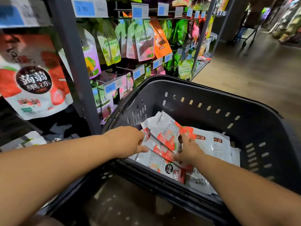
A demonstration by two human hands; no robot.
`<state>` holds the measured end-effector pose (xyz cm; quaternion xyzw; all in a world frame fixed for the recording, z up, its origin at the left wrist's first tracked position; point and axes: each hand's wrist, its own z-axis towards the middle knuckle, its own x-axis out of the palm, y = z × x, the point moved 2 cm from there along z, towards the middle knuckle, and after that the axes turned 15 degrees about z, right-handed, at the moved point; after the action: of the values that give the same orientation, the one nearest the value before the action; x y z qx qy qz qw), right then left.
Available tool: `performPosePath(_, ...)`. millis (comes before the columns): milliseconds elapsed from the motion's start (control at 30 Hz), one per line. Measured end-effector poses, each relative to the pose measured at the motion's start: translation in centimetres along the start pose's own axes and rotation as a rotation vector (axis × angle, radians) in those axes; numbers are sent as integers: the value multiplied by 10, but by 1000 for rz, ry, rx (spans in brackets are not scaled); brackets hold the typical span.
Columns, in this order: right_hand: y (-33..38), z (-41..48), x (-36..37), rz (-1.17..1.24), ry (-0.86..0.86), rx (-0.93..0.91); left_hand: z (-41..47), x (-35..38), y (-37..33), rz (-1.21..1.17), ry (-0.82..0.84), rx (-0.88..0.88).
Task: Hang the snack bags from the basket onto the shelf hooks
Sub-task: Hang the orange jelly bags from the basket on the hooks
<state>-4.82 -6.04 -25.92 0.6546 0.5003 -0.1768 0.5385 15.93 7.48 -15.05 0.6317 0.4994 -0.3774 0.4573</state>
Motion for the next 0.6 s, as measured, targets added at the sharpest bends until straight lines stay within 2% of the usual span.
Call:
performPosePath(233,3,-1,-8,-111,-1,-50,2,-3,-1,-27,-17,-18)
performPosePath(500,17,1,-21,-395,-18,-131,5,-3,3,-21,-18,-40)
performPosePath(600,23,-2,-28,-311,-81,-214,5,1,6,-14,-4,-47)
